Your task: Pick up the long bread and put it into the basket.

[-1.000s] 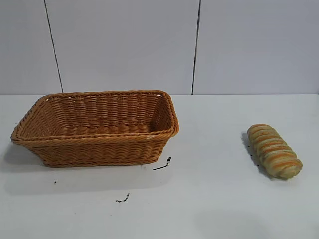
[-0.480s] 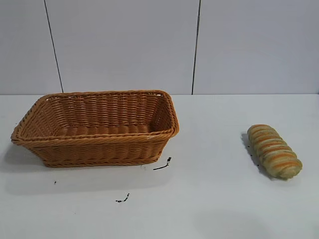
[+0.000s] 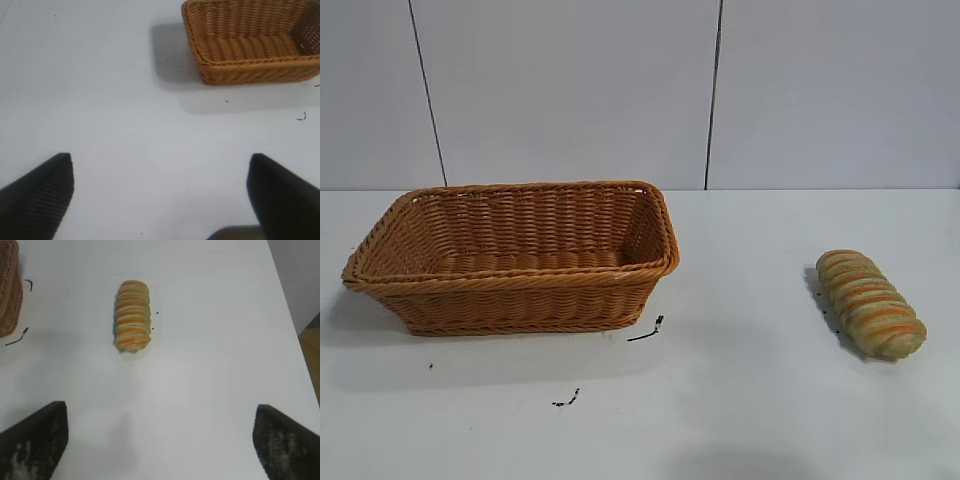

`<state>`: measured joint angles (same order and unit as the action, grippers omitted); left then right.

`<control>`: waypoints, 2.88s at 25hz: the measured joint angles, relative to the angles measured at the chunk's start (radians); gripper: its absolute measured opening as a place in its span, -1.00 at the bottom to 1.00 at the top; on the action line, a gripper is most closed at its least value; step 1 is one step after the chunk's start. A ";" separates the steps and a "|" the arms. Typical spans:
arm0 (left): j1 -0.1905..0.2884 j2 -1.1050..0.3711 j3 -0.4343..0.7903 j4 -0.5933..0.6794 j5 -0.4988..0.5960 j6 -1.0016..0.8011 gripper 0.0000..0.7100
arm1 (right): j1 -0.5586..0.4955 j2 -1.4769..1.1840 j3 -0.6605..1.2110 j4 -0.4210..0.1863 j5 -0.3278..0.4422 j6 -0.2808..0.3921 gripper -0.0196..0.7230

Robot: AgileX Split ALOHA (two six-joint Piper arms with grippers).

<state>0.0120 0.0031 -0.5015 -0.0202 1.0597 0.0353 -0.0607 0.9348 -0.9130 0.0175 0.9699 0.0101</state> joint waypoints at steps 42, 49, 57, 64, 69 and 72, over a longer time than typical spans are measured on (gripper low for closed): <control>0.000 0.000 0.000 0.000 0.000 0.000 0.95 | 0.131 1.195 -0.463 0.008 -0.250 -0.064 0.91; 0.000 0.000 0.000 0.000 0.000 0.000 0.95 | 0.131 1.195 -0.463 0.008 -0.245 -0.064 0.91; 0.000 0.000 0.000 0.000 0.000 0.000 0.95 | 0.131 1.195 -0.463 0.005 -0.216 -0.064 -0.03; 0.000 0.000 0.000 0.000 0.000 0.000 0.95 | 0.131 1.184 -0.463 -0.002 -0.214 -0.064 -0.54; 0.000 0.000 0.000 0.000 0.000 0.000 0.95 | 0.131 1.122 -0.513 -0.008 -0.124 -0.064 -0.57; 0.000 0.000 0.000 0.000 0.000 0.000 0.95 | 0.131 1.082 -0.594 -0.007 -0.005 -0.064 -0.57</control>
<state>0.0120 0.0031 -0.5015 -0.0202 1.0597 0.0353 0.0700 2.0169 -1.5067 0.0104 0.9652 -0.0541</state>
